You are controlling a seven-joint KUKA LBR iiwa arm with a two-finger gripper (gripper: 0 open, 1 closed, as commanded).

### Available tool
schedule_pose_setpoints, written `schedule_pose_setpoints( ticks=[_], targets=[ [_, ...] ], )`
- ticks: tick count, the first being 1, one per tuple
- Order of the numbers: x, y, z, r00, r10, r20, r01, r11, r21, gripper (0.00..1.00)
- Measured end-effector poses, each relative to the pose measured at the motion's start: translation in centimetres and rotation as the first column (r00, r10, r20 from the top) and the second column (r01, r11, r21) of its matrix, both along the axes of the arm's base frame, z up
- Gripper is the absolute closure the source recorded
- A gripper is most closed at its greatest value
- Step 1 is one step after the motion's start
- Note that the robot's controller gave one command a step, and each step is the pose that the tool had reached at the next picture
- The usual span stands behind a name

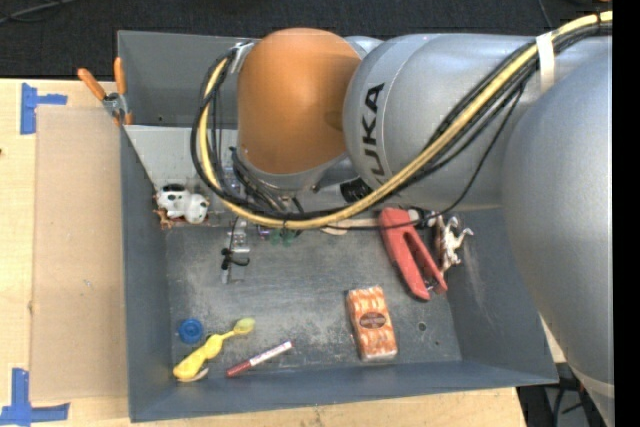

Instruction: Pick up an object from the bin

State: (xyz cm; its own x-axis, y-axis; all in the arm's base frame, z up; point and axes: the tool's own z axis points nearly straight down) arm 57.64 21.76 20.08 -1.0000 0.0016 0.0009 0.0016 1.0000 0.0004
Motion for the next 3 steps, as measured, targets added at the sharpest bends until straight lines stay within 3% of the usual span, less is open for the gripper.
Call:
schedule_pose_setpoints(
  ticks=[1, 2, 3],
  targets=[
    [-3.3, 1.0, -5.9, 0.986, 0.166, 0.0, -0.166, 0.986, 0.0, 0.0],
    [-8.3, 2.3, -5.7, 0.915, 0.402, 0.003, -0.402, 0.915, -0.001, 0.0],
    [-9.1, 2.8, -8.3, 0.894, 0.447, -0.008, -0.447, 0.895, 0.001, 0.0]
  ],
)
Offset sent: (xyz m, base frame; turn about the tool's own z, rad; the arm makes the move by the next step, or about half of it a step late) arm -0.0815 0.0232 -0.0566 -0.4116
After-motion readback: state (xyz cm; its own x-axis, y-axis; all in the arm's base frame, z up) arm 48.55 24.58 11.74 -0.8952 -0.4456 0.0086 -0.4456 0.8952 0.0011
